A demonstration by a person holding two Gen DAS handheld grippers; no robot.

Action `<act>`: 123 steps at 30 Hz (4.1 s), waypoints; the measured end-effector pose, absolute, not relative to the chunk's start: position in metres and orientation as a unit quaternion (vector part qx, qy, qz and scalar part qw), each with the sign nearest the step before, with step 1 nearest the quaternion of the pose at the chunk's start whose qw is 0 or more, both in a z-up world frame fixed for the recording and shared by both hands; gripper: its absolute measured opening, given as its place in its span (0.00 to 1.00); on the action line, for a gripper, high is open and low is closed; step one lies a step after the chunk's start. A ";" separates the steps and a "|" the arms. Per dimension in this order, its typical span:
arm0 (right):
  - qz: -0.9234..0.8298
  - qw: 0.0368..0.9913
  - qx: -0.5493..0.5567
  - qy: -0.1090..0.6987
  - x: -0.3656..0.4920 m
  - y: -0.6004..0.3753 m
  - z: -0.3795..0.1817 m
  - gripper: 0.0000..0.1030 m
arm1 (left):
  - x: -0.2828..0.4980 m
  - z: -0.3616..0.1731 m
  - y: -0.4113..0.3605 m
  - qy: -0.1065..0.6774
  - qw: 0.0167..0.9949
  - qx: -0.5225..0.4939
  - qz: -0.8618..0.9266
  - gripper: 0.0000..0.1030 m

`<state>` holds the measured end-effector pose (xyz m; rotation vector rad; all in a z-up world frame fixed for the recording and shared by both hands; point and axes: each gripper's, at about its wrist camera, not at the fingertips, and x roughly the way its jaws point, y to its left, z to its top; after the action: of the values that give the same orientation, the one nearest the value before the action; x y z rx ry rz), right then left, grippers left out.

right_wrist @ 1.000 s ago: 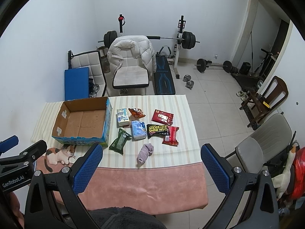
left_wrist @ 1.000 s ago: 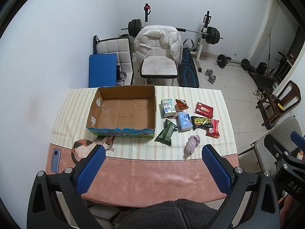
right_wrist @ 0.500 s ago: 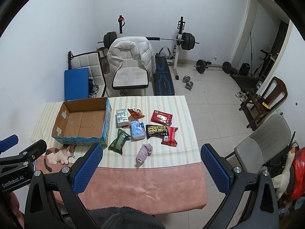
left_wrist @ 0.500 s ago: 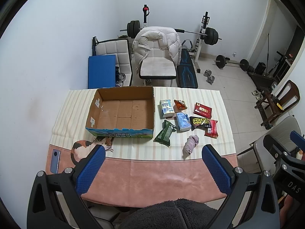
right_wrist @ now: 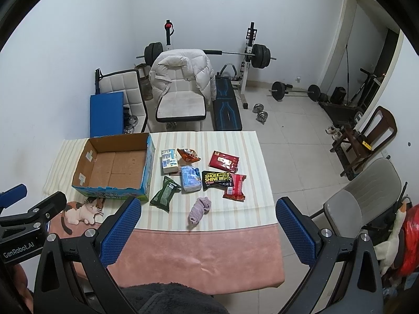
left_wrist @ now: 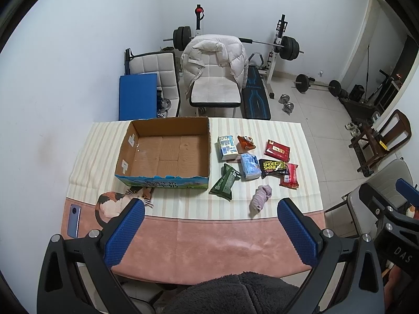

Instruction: Organize soft objects

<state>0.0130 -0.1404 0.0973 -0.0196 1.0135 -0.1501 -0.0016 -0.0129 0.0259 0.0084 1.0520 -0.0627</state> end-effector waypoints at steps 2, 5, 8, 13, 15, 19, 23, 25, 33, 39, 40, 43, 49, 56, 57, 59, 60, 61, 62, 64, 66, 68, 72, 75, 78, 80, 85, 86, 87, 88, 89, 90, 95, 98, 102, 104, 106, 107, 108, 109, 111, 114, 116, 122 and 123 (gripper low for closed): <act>-0.068 0.869 0.002 0.491 0.019 -0.146 0.095 1.00 | 0.007 0.022 -0.015 0.504 0.863 0.005 -0.031 1.00; -0.061 0.862 0.023 0.502 0.034 -0.164 0.080 1.00 | 0.035 0.000 -0.019 0.519 0.854 0.010 -0.035 1.00; -0.064 0.848 0.056 0.523 0.061 -0.193 0.051 1.00 | 0.077 -0.030 -0.027 0.544 0.838 -0.003 -0.045 1.00; -0.059 0.804 0.111 0.581 0.133 -0.249 -0.040 1.00 | 0.162 -0.105 -0.050 0.599 0.799 -0.008 -0.053 1.00; -0.061 0.777 0.102 0.619 0.169 -0.267 -0.085 1.00 | 0.191 -0.135 -0.058 0.616 0.786 -0.012 -0.050 1.00; -0.047 0.743 0.079 0.663 0.237 -0.290 -0.172 1.00 | 0.264 -0.204 -0.083 0.668 0.742 -0.013 -0.053 1.00; -0.024 0.707 0.039 0.706 0.294 -0.304 -0.245 1.00 | 0.314 -0.268 -0.110 0.704 0.709 0.012 -0.041 1.00; -0.041 0.676 0.046 0.735 0.313 -0.316 -0.284 1.00 | 0.323 -0.294 -0.122 0.723 0.689 0.017 -0.042 1.00; 0.106 0.663 -0.110 0.733 0.328 -0.267 -0.357 0.83 | 0.319 -0.351 -0.129 0.760 0.650 0.025 -0.016 1.00; 0.207 0.585 -0.230 0.750 0.319 -0.238 -0.406 0.78 | 0.305 -0.368 -0.122 0.767 0.641 0.026 0.003 1.00; 0.213 0.579 -0.246 0.748 0.318 -0.234 -0.413 0.78 | 0.303 -0.371 -0.124 0.768 0.640 0.028 0.004 1.00; 0.218 0.569 -0.262 0.749 0.318 -0.230 -0.426 0.75 | 0.301 -0.374 -0.129 0.768 0.640 0.032 0.003 1.00; 0.106 0.603 -0.156 0.775 0.330 -0.267 -0.427 0.63 | 0.299 -0.376 -0.144 0.762 0.647 0.040 -0.003 1.00; -0.008 0.608 0.070 0.791 0.318 -0.347 -0.427 0.68 | 0.301 -0.405 -0.181 0.778 0.625 0.059 -0.029 1.00; -0.003 0.606 0.076 0.792 0.317 -0.350 -0.427 0.68 | 0.302 -0.413 -0.185 0.782 0.620 0.062 -0.032 1.00; 0.010 0.614 0.081 0.785 0.314 -0.356 -0.421 0.71 | 0.303 -0.431 -0.190 0.789 0.611 0.064 -0.027 0.98; 0.014 0.622 0.067 0.780 0.315 -0.356 -0.418 0.71 | 0.305 -0.437 -0.191 0.791 0.608 0.061 -0.026 0.92; 0.017 0.628 0.048 0.776 0.317 -0.355 -0.412 0.71 | 0.304 -0.444 -0.190 0.794 0.605 0.059 -0.022 0.73; 0.019 0.632 0.030 0.774 0.318 -0.353 -0.411 0.71 | 0.302 -0.450 -0.190 0.797 0.601 0.054 -0.022 0.55; 0.031 0.638 -0.002 0.769 0.321 -0.347 -0.413 0.71 | 0.298 -0.455 -0.187 0.799 0.600 0.032 -0.026 0.47; 0.044 0.628 -0.018 0.777 0.325 -0.340 -0.421 0.71 | 0.292 -0.454 -0.187 0.795 0.605 0.032 -0.025 0.40; 0.049 0.617 -0.034 0.784 0.326 -0.329 -0.434 0.71 | 0.287 -0.451 -0.187 0.792 0.609 0.039 -0.027 0.35; 0.028 0.603 -0.053 0.795 0.315 -0.303 -0.476 0.57 | 0.284 -0.438 -0.184 0.784 0.618 0.053 -0.025 0.29; 0.015 0.610 -0.019 0.792 0.306 -0.307 -0.481 0.47 | 0.278 -0.422 -0.179 0.772 0.632 0.062 -0.022 0.26; 0.006 0.617 0.020 0.786 0.293 -0.310 -0.479 0.44 | 0.273 -0.402 -0.173 0.761 0.646 0.058 -0.024 0.25; 0.001 0.625 0.052 0.779 0.283 -0.326 -0.472 0.43 | 0.269 -0.383 -0.166 0.751 0.657 0.050 -0.026 0.25; 0.018 0.651 0.126 0.748 0.257 -0.342 -0.434 0.43 | 0.247 -0.324 -0.142 0.722 0.690 0.017 -0.046 0.25; 0.024 0.656 0.136 0.742 0.252 -0.342 -0.423 0.43 | 0.242 -0.309 -0.138 0.716 0.696 0.010 -0.050 0.25; 0.031 0.660 0.141 0.737 0.249 -0.345 -0.415 0.43 | 0.235 -0.295 -0.131 0.708 0.704 0.002 -0.056 0.25; 0.036 0.665 0.152 0.730 0.243 -0.344 -0.404 0.43 | 0.233 -0.283 -0.127 0.701 0.710 -0.002 -0.060 0.25; 0.040 0.668 0.157 0.726 0.244 -0.344 -0.384 0.43 | 0.233 -0.272 -0.120 0.695 0.716 -0.007 -0.062 0.25; 0.049 0.674 0.163 0.719 0.237 -0.340 -0.374 0.43 | 0.237 -0.257 -0.114 0.690 0.721 -0.013 -0.066 0.25; 0.085 0.697 0.172 0.690 0.256 -0.303 -0.291 0.43 | 0.243 -0.205 -0.070 0.667 0.741 -0.020 -0.070 0.25; 0.108 0.707 0.177 0.676 0.270 -0.255 -0.267 0.43 | 0.251 -0.187 -0.036 0.660 0.749 -0.018 -0.057 0.25; 0.138 0.704 0.184 0.672 0.284 -0.174 -0.240 0.43 | 0.280 -0.188 0.021 0.662 0.748 -0.018 -0.033 0.25; 0.140 0.699 0.186 0.676 0.295 -0.134 -0.247 0.43 | 0.291 -0.194 0.050 0.665 0.746 -0.020 -0.021 0.25; 0.142 0.696 0.184 0.679 0.307 -0.093 -0.254 0.43 | 0.308 -0.209 0.082 0.672 0.740 -0.025 -0.010 0.25; 0.139 0.697 0.179 0.680 0.312 -0.081 -0.258 0.43 | 0.313 -0.217 0.095 0.676 0.737 -0.031 -0.007 0.25; 0.135 0.696 0.175 0.683 0.319 -0.064 -0.266 0.43 | 0.321 -0.228 0.110 0.681 0.731 -0.037 -0.003 0.25; 0.134 0.694 0.170 0.687 0.326 -0.044 -0.276 0.43 | 0.327 -0.239 0.120 0.688 0.725 -0.039 -0.004 0.25; 0.126 0.690 0.165 0.693 0.335 -0.021 -0.296 0.43 | 0.339 -0.260 0.139 0.701 0.712 -0.053 -0.003 0.25; 0.114 0.682 0.155 0.706 0.351 0.016 -0.325 0.43 | 0.355 -0.293 0.159 0.719 0.691 -0.069 -0.010 0.25; 0.108 0.678 0.148 0.712 0.358 0.031 -0.342 0.43 | 0.364 -0.314 0.168 0.730 0.679 -0.078 -0.020 0.25; 0.080 0.673 0.138 0.722 0.374 0.055 -0.388 0.43 | 0.383 -0.356 0.174 0.750 0.655 -0.081 -0.043 0.27; 0.077 0.673 0.136 0.723 0.375 0.056 -0.393 0.43 | 0.385 -0.358 0.172 0.751 0.654 -0.074 -0.045 0.28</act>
<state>0.3752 0.0564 -0.3927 0.3063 1.6285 0.1741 0.3846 0.1723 -0.3585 -0.1684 1.7038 -0.1019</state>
